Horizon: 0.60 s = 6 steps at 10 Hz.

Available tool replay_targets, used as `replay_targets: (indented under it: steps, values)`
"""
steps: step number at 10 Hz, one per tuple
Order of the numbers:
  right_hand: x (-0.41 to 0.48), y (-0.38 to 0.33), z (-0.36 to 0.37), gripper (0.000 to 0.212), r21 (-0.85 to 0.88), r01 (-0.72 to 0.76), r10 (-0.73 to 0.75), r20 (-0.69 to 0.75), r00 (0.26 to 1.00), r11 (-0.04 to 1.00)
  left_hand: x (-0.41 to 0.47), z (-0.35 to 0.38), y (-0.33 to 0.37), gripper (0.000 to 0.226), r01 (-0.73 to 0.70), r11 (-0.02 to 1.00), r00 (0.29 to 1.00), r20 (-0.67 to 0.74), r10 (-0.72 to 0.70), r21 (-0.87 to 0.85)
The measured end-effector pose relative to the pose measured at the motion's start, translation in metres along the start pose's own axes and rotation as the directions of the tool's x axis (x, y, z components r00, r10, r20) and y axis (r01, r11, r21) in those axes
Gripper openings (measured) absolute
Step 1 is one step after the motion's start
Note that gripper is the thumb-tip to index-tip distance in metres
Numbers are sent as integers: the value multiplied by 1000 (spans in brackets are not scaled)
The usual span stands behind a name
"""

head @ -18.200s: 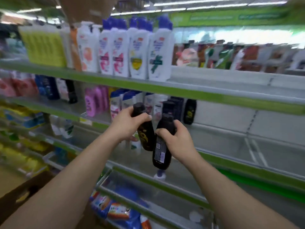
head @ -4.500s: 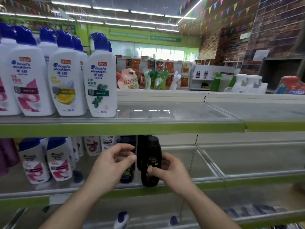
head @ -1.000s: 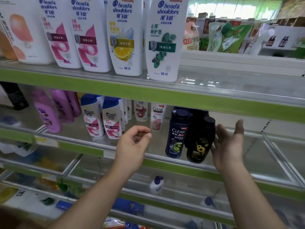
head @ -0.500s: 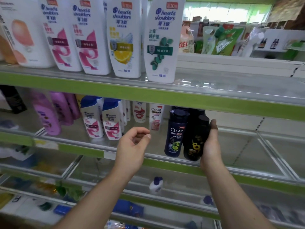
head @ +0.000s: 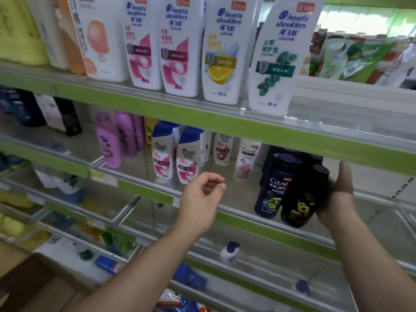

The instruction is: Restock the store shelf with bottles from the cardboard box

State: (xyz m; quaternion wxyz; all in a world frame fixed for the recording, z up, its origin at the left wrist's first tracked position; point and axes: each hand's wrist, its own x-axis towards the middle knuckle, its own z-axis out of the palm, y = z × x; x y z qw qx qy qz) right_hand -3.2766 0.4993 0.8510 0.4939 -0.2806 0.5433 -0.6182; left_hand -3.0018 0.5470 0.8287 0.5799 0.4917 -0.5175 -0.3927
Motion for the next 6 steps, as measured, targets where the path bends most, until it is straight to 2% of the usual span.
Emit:
replay_targets:
  steps: [1, 2, 3, 4, 5, 6]
  values:
    - [15, -5, 5, 77, 40, -41, 39, 53, 998, 998, -2, -6, -4, 16, 17, 1000, 1000, -16, -17, 0]
    - [22, -4, 13, 62, 46, -46, 42, 90, 995, 998, -1, -15, -8, 13, 25, 999, 999, -36, -24, 28]
    - [25, -4, 11, 58, 79, 12, -22, 131, 991, 997, 1, -25, -12, 13, 47, 999, 997, -59, -46, 16]
    - [33, 5, 2, 80, 60, -28, 22, 97, 995, 998, 3, -33, -14, 13, 68, 998, 995, -78, -67, 14]
    - [36, 21, -17, 57, 63, -87, 80, 114, 990, 994, 9, -43, -16, 12, 68, 998, 993, -93, -66, 19]
    - [48, 32, -40, 34, 175, -137, 75, 319, 945, 975, 14, -48, -18, 10, 84, 996, 992, -91, -82, 14]
